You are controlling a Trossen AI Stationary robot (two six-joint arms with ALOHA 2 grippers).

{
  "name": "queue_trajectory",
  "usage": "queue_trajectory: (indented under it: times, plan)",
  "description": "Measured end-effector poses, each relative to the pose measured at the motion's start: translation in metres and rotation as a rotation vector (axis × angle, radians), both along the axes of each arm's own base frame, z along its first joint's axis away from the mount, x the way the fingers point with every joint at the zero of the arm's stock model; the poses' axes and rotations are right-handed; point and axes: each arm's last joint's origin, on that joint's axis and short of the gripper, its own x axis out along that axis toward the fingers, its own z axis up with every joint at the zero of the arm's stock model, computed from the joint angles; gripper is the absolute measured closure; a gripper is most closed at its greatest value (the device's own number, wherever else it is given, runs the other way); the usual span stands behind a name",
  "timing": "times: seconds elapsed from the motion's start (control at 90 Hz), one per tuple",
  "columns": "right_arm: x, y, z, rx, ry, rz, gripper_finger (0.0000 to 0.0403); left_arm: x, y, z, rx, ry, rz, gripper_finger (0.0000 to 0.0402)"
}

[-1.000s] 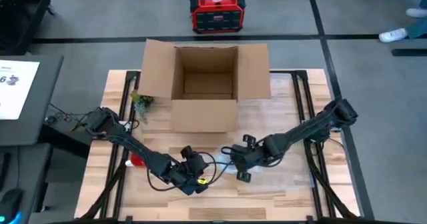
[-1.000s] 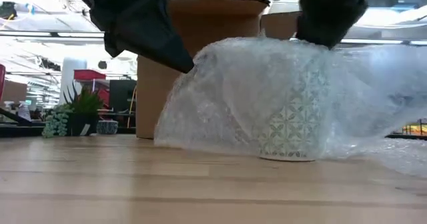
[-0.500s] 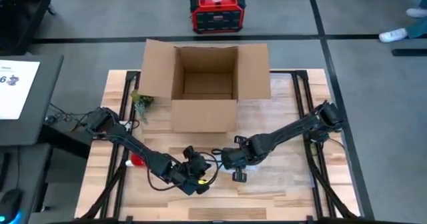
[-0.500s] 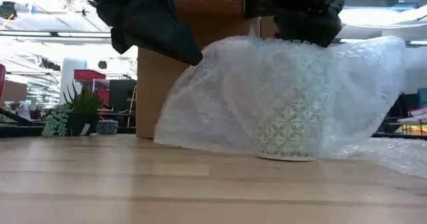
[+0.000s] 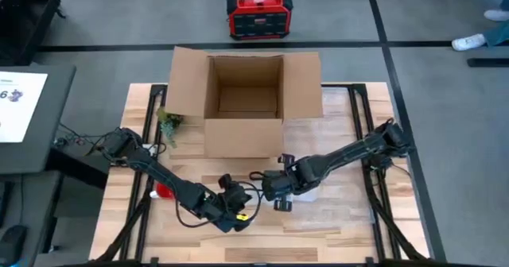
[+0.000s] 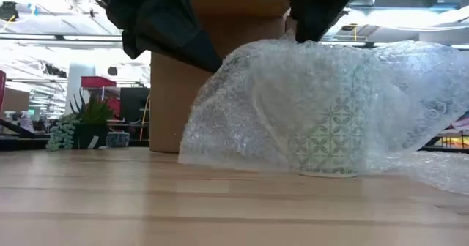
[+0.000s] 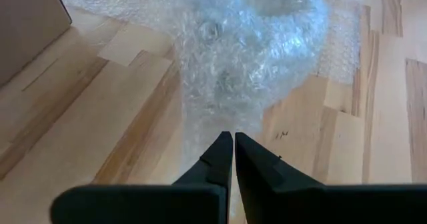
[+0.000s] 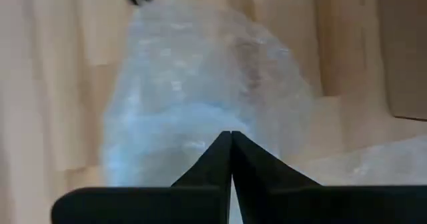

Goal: Wrap mug
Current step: Pack the white mug with the bubble wrap

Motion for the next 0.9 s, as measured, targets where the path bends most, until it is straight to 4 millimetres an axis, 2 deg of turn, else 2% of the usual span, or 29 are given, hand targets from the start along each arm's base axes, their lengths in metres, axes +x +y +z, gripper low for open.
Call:
queue_trajectory:
  times: [0.267, 0.4, 0.467, 0.622, 0.756, 0.9]
  plan:
    - [0.02, 0.01, -0.071, 0.013, 0.205, 0.074, 0.0403, 0.0, 0.0, -0.001, 0.003, 0.008, -0.004, 0.0402]
    - [0.02, 0.011, -0.077, 0.011, 0.231, 0.106, 0.0403, -0.001, 0.0, -0.001, 0.003, 0.007, -0.005, 0.0402]
    - [0.019, 0.012, -0.068, 0.018, 0.209, 0.112, 0.0403, -0.001, -0.001, -0.001, 0.002, 0.005, -0.006, 0.0402]
    - [0.011, 0.014, -0.027, 0.061, 0.12, 0.124, 0.0403, 0.0, -0.001, 0.0, 0.001, -0.004, -0.005, 0.0402]
    - [-0.006, 0.014, 0.025, 0.132, -0.014, 0.145, 0.0403, 0.0, -0.001, 0.0, 0.002, -0.005, -0.004, 0.0402]
    - [-0.023, 0.016, 0.055, 0.136, -0.106, 0.125, 0.0403, 0.0, -0.001, 0.0, 0.002, -0.003, -0.002, 0.0402]
